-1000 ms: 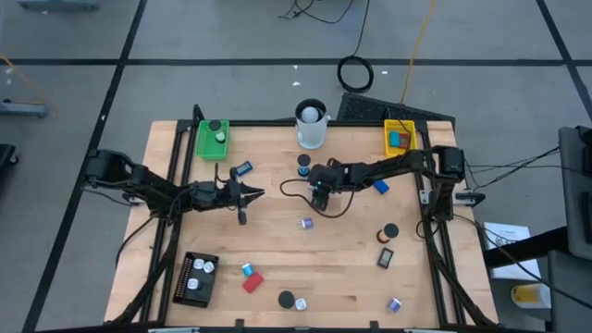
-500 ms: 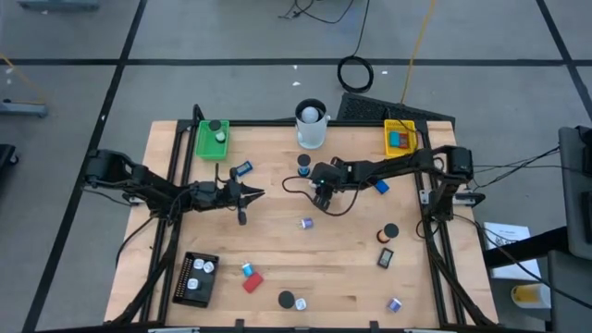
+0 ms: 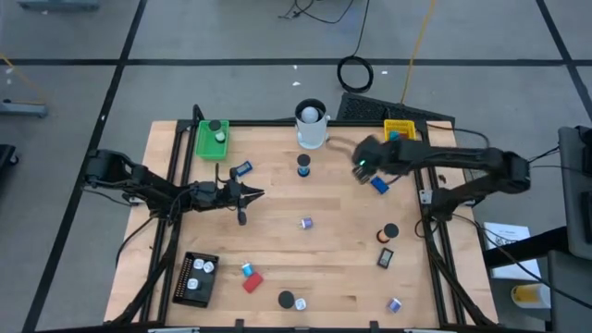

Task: Pick & Place Office items
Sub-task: Put the white digital clock into the yellow bin

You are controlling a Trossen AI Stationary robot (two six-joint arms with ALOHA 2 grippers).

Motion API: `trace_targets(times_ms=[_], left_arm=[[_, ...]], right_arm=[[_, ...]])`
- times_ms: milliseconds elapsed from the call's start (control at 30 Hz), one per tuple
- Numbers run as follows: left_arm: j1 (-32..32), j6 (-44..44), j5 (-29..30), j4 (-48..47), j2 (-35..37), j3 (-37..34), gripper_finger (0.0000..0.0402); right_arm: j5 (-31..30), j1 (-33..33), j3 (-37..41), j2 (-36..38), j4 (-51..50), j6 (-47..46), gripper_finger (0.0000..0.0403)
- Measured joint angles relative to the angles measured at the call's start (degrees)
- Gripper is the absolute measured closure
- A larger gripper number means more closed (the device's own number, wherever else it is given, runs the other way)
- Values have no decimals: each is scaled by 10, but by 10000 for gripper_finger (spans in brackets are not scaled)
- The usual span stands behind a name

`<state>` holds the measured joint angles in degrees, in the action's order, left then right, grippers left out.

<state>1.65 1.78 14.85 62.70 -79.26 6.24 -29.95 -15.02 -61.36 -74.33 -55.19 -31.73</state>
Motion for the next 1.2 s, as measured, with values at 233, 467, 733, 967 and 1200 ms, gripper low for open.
trace_targets(times_ms=[233,467,733,967,1200], left_arm=[[0,-1,0,0,0,0,360],[0,0,0,2,0,0,360],[0,0,1,4,0,0,360],[0,0,0,1,0,0,360],[0,0,-1,0,0,0,360]], right_arm=[[-3,-171,110,82,85,29,248],[105,-347,193,70,273,111,240],[119,-410,193,25,334,129,245],[110,-422,173,-26,343,99,245],[96,-428,155,-63,333,84,243]])
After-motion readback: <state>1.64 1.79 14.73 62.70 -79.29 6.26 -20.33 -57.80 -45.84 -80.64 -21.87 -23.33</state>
